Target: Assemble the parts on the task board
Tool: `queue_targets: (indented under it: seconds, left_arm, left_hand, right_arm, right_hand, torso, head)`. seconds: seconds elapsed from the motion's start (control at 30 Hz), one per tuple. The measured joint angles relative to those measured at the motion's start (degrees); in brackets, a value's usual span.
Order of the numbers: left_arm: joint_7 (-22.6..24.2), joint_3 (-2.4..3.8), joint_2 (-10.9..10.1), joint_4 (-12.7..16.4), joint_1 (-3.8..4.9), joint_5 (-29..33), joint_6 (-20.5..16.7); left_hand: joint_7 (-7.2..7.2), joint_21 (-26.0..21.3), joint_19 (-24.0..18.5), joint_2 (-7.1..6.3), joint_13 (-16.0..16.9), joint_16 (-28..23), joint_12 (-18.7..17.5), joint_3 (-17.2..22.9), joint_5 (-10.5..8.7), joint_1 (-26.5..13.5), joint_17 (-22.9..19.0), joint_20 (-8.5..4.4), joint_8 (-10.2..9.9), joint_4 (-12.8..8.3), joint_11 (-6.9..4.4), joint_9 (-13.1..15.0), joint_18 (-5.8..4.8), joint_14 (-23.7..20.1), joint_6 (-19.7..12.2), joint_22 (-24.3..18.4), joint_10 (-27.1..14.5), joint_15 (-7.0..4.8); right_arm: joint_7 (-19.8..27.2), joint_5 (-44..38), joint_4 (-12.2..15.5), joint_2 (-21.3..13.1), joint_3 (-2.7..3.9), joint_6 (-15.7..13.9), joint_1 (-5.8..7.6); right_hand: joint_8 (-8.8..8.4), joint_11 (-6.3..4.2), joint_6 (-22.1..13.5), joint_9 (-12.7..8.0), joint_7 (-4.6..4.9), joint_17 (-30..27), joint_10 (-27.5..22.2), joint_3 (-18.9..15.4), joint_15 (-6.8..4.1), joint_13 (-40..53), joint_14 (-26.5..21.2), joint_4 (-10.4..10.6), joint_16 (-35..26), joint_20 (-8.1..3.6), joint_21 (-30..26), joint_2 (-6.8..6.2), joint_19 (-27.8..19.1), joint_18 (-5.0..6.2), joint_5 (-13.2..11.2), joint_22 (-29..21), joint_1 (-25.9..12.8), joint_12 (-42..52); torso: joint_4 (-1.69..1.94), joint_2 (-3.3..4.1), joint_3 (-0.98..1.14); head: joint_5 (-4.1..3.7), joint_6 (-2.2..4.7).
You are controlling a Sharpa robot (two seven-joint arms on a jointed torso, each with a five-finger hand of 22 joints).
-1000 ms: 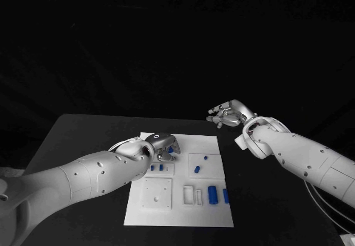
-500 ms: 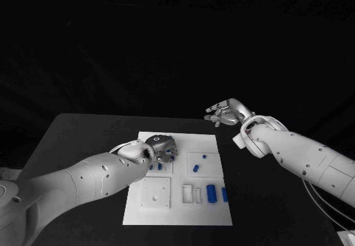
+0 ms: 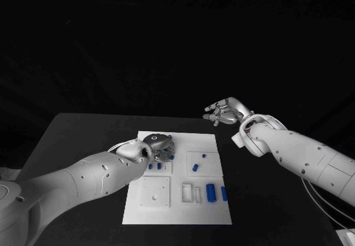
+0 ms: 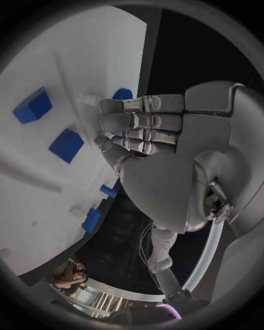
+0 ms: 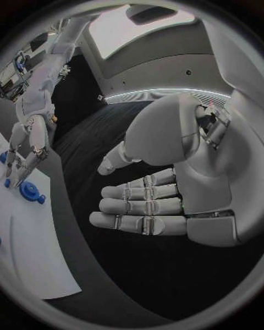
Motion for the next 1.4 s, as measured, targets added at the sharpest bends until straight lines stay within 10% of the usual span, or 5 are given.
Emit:
queue_targets:
  seconds: [0.67,1.4]
  left_arm:
    - [-0.1,0.15,0.9,-1.3,-0.27,-0.5,0.0]
    - [-0.1,0.20,1.3,-1.3,-0.52,-0.5,1.9]
  left_hand:
    - [-1.39,-1.8,0.8,-0.56,0.0,0.3,0.0,-1.8,-1.08,0.0,-0.5,0.25,0.0,1.7,0.33,-0.1,-0.01,0.4,-4.9,0.2,-0.9,0.40]
    - [0.51,-0.9,1.4,-0.27,-0.1,2.3,0.0,-0.2,-1.32,-0.3,0.1,-0.36,0.0,1.8,-0.61,-0.1,-0.01,1.0,-0.7,0.0,2.3,-0.20]
  right_arm:
    - [0.0,0.1,0.3,0.0,0.00,0.0,0.02]
    - [0.0,0.2,0.3,0.1,0.00,0.0,0.03]
  right_hand:
    - [0.00,0.00,0.0,0.0,0.00,-0.2,0.0,0.0,0.18,-0.2,-0.2,0.0,0.0,0.00,0.4,0.00,0.0,-0.01,0.0,-0.6,0.0,0.0]
    - [0.00,0.00,0.0,0.0,-0.01,-0.3,0.0,0.0,0.18,-0.3,-0.2,0.0,0.2,0.00,0.4,0.00,0.0,-0.01,0.0,-0.8,0.0,0.0]
  torso:
    - [0.00,0.03,0.03]
    - [0.05,0.01,0.03]
  head:
    - [-0.42,-0.18]
    - [-0.87,-0.41]
